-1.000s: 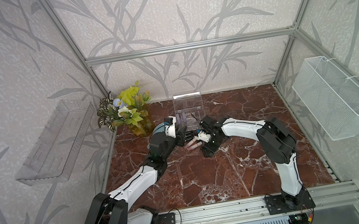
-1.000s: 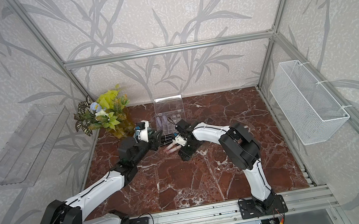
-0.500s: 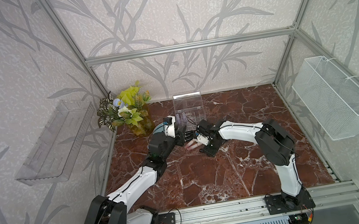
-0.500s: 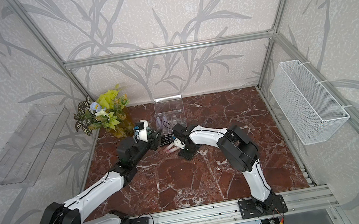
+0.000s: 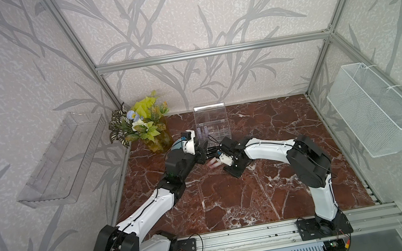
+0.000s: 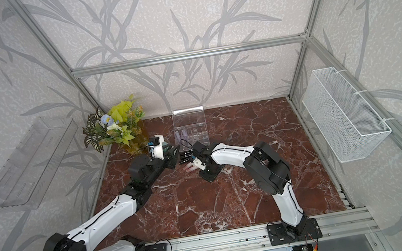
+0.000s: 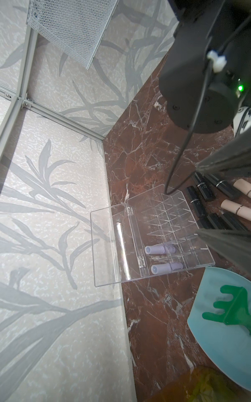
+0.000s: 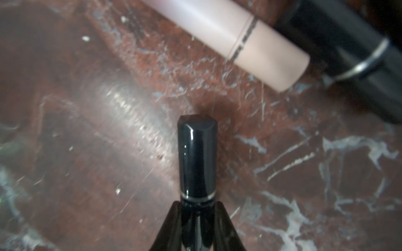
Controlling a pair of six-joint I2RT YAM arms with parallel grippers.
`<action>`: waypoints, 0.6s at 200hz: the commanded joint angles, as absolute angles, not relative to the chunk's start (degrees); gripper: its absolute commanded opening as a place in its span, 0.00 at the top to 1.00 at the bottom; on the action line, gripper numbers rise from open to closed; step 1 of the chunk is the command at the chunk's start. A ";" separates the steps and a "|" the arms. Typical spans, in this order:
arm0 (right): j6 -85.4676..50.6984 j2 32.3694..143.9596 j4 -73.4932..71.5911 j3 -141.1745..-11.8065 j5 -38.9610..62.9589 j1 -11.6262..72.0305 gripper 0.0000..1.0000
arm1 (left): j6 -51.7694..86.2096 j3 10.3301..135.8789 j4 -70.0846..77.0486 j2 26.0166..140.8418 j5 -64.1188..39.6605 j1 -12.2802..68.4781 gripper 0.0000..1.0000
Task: Arrange the lipsticks in the organizer
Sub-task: Pick up the lipstick at the center of the board.
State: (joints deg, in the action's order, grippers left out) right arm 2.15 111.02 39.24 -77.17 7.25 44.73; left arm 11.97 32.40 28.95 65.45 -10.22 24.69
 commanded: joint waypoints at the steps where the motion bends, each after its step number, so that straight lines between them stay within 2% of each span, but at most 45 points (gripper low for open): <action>1: -0.10 99.51 36.05 -73.17 14.88 42.60 0.91 | 15.63 33.42 26.35 61.23 -12.89 24.35 0.38; 21: -2.40 90.08 31.26 -67.56 25.92 38.95 0.91 | 19.00 33.22 25.66 57.72 -18.87 23.91 0.26; 50: -7.14 79.99 22.75 -60.76 40.61 34.81 0.89 | 25.82 31.04 28.01 52.31 -26.07 23.42 0.17; 93: -10.68 72.17 19.19 -58.06 51.34 33.57 0.87 | 38.03 30.79 36.70 51.12 -36.32 23.07 0.08; 120: -12.78 69.22 16.71 -57.27 55.85 33.57 0.86 | 43.28 32.65 40.78 52.78 -41.95 23.04 0.07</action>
State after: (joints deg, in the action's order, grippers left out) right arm -9.78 72.29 21.43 -57.93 47.62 33.85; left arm 35.86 30.59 34.59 51.90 -33.76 23.38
